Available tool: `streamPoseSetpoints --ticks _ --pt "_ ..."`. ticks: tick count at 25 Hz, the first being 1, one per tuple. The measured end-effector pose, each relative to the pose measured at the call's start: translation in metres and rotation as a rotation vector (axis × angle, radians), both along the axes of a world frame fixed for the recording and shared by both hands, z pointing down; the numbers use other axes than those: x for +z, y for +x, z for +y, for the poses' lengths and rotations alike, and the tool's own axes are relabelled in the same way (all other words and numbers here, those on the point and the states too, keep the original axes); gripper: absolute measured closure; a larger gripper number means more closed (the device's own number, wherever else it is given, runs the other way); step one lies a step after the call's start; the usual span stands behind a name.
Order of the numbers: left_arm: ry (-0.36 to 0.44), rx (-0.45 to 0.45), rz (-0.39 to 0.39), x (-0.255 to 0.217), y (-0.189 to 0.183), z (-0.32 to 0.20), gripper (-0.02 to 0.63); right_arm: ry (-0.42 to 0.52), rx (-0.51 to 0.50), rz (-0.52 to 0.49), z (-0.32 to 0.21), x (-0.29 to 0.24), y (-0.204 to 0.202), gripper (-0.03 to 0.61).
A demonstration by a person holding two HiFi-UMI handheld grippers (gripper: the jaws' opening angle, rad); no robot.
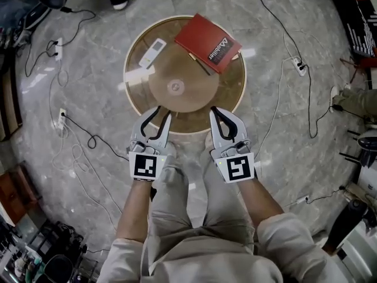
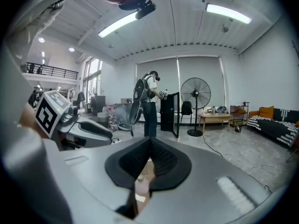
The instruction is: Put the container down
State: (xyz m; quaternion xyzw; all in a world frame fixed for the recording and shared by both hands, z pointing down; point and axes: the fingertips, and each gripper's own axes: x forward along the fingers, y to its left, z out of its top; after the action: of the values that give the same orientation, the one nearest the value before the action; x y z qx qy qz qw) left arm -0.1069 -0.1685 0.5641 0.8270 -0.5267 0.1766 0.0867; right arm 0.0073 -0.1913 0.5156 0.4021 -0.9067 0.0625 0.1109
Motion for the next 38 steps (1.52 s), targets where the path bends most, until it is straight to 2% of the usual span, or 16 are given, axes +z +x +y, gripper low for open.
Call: streamPoseSetpoints --ticks 1,3,5,6,11,16,20,26,32,38 --pt "0.001 -0.002 0.003 -0.013 -0.002 0.007 0.5 -0.002 0.0 0.002 0.006 -0.012 -0.001 0.577" --pt "0.012 -0.003 0.006 -0.039 -0.007 0.018 0.537 0.004 0.005 0.006 0.017 -0.036 -0.002 0.577" --pt "0.021 -0.007 0.006 -0.063 -0.013 0.029 0.603 0.011 0.01 0.013 0.028 -0.058 -0.003 0.577" --pt "0.022 -0.009 0.007 -0.073 -0.016 0.034 0.606 0.013 0.01 0.018 0.033 -0.067 -0.004 0.577" --pt "0.019 -0.009 0.022 -0.125 -0.032 0.058 0.606 0.006 -0.005 0.047 0.063 -0.108 -0.002 0.577" --pt "0.018 0.023 0.03 -0.169 -0.04 0.085 0.606 0.005 0.024 0.049 0.083 -0.149 0.007 0.577" --pt "0.009 0.055 0.02 -0.186 -0.039 0.109 0.607 -0.005 0.04 0.037 0.1 -0.173 0.007 0.577" --pt "0.016 0.063 0.052 -0.217 -0.045 0.127 0.607 -0.006 0.054 0.029 0.119 -0.206 0.002 0.577" --pt "0.01 0.095 0.048 -0.235 -0.043 0.136 0.607 -0.009 0.07 0.034 0.13 -0.221 0.005 0.577" --pt "0.041 0.109 0.055 -0.247 -0.045 0.136 0.607 0.007 0.065 0.034 0.134 -0.23 -0.001 0.577"
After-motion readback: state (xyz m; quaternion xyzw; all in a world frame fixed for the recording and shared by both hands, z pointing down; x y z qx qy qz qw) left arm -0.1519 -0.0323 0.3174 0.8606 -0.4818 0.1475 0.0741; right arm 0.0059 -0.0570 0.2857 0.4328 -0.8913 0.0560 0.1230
